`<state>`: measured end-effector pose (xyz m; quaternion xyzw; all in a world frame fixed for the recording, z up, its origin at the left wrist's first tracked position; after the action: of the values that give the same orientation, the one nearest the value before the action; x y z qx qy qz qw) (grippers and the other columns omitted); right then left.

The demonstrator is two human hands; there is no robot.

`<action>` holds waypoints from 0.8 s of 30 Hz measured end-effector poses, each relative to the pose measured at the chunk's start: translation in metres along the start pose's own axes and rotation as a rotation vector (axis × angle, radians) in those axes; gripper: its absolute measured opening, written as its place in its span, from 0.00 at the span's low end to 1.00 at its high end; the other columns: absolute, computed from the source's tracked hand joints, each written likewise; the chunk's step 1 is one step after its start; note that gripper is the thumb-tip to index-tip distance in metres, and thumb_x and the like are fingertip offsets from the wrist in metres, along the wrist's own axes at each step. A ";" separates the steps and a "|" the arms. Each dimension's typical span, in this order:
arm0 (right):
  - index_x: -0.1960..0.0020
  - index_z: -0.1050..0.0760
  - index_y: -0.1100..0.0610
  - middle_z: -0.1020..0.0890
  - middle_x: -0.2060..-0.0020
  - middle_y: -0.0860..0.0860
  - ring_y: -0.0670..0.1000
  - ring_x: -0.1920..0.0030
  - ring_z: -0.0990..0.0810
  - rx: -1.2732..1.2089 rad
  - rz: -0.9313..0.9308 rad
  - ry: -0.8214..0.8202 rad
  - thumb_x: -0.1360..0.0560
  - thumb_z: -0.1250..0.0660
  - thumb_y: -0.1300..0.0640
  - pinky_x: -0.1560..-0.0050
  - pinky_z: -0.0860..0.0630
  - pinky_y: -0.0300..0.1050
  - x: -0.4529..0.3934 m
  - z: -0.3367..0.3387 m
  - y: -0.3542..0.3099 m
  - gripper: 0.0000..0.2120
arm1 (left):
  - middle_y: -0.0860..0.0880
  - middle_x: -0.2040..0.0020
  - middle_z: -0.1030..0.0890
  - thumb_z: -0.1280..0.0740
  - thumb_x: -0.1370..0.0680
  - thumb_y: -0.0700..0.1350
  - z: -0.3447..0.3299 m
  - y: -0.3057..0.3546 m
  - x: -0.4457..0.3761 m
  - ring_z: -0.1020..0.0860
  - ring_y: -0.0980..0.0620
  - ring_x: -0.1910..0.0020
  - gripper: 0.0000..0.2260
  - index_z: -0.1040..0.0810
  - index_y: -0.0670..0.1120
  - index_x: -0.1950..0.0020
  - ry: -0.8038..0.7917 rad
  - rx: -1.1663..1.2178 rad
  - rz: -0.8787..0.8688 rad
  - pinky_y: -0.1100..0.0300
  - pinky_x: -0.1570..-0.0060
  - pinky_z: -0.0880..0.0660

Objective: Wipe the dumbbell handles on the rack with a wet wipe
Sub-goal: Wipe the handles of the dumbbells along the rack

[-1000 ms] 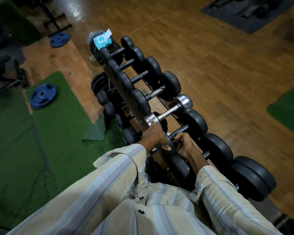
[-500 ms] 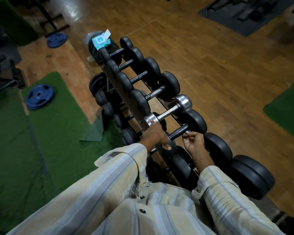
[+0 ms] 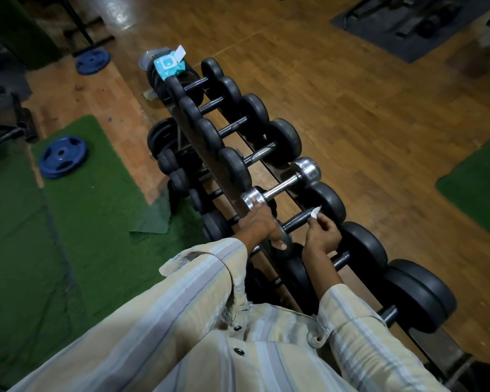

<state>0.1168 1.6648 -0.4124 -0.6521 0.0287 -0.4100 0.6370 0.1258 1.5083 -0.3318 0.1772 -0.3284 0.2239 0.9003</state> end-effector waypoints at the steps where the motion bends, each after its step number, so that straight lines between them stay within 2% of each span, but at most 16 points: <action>1: 0.45 0.15 0.56 0.16 0.52 0.48 0.47 0.53 0.17 0.087 0.090 -0.025 0.27 0.27 0.64 0.48 0.22 0.37 0.000 0.000 -0.003 0.11 | 0.46 0.35 0.27 0.14 0.42 0.53 0.000 0.000 0.000 0.25 0.45 0.38 0.44 0.31 0.45 0.32 -0.003 -0.003 0.002 0.46 0.38 0.25; 3: 0.41 0.16 0.57 0.17 0.47 0.51 0.49 0.48 0.18 0.244 0.255 -0.081 0.26 0.32 0.66 0.44 0.26 0.37 0.000 -0.001 -0.008 0.16 | 0.45 0.34 0.28 0.15 0.41 0.53 0.000 0.001 0.000 0.25 0.44 0.36 0.45 0.32 0.45 0.30 -0.010 -0.006 0.008 0.46 0.37 0.25; 7: 0.32 0.21 0.57 0.21 0.38 0.52 0.56 0.42 0.25 0.566 0.542 -0.195 0.27 0.37 0.71 0.43 0.32 0.39 0.010 -0.004 -0.017 0.26 | 0.45 0.33 0.28 0.15 0.41 0.54 0.000 0.001 -0.002 0.26 0.44 0.36 0.45 0.31 0.44 0.30 -0.014 -0.013 0.015 0.47 0.36 0.26; 10: 0.26 0.29 0.52 0.29 0.26 0.45 0.58 0.41 0.27 0.862 0.665 -0.292 0.29 0.37 0.69 0.41 0.28 0.49 0.014 -0.009 -0.016 0.33 | 0.46 0.35 0.27 0.15 0.40 0.53 0.000 -0.001 -0.003 0.25 0.45 0.36 0.43 0.31 0.44 0.32 -0.010 -0.003 0.008 0.47 0.36 0.26; 12: 0.23 0.34 0.51 0.34 0.22 0.46 0.60 0.39 0.26 1.069 0.694 -0.364 0.29 0.34 0.66 0.41 0.26 0.54 0.012 -0.013 -0.017 0.35 | 0.45 0.34 0.27 0.16 0.38 0.52 -0.001 -0.002 -0.004 0.26 0.45 0.36 0.41 0.31 0.44 0.31 -0.003 0.008 0.007 0.46 0.36 0.25; 14: 0.25 0.34 0.53 0.34 0.24 0.49 0.61 0.40 0.23 1.214 0.718 -0.460 0.28 0.33 0.64 0.44 0.24 0.56 0.009 -0.020 -0.019 0.32 | 0.46 0.33 0.28 0.16 0.38 0.52 -0.002 -0.003 -0.005 0.26 0.45 0.35 0.42 0.32 0.44 0.30 -0.005 0.017 0.007 0.46 0.37 0.25; 16: 0.30 0.31 0.55 0.31 0.30 0.52 0.62 0.43 0.21 1.304 0.731 -0.563 0.27 0.33 0.63 0.49 0.21 0.58 0.007 -0.027 -0.023 0.26 | 0.46 0.32 0.29 0.15 0.40 0.54 -0.002 -0.003 -0.006 0.27 0.44 0.34 0.45 0.32 0.45 0.29 -0.013 0.018 -0.005 0.46 0.36 0.26; 18: 0.32 0.30 0.54 0.30 0.34 0.52 0.61 0.44 0.20 1.345 0.736 -0.714 0.26 0.33 0.61 0.49 0.21 0.58 0.006 -0.032 -0.024 0.23 | 0.46 0.32 0.29 0.15 0.41 0.54 -0.002 -0.003 -0.006 0.27 0.44 0.35 0.46 0.32 0.45 0.29 -0.016 0.018 -0.003 0.46 0.36 0.26; 21: 0.29 0.29 0.52 0.30 0.34 0.49 0.59 0.40 0.22 1.287 0.753 -0.986 0.26 0.32 0.57 0.43 0.22 0.58 0.006 -0.030 -0.021 0.25 | 0.48 0.35 0.28 0.15 0.44 0.57 -0.003 -0.002 -0.007 0.25 0.45 0.36 0.47 0.31 0.46 0.32 -0.019 0.006 0.009 0.46 0.38 0.25; 24: 0.29 0.28 0.51 0.30 0.34 0.46 0.57 0.39 0.23 1.282 0.879 -1.126 0.29 0.35 0.62 0.45 0.22 0.56 0.009 -0.024 -0.021 0.28 | 0.49 0.37 0.27 0.14 0.45 0.58 -0.003 -0.002 -0.007 0.24 0.46 0.38 0.46 0.30 0.47 0.34 -0.009 0.003 0.020 0.48 0.39 0.23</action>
<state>0.0984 1.6444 -0.3935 -0.2118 -0.2695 0.3012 0.8898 0.1237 1.5064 -0.3389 0.1762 -0.3340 0.2327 0.8962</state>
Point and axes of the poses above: each hand's wrist, its own x-axis away from the middle knuckle, its own z-axis out of the back of the hand, y = z × x, the point moved 4 cm from there along -x, towards the middle knuckle
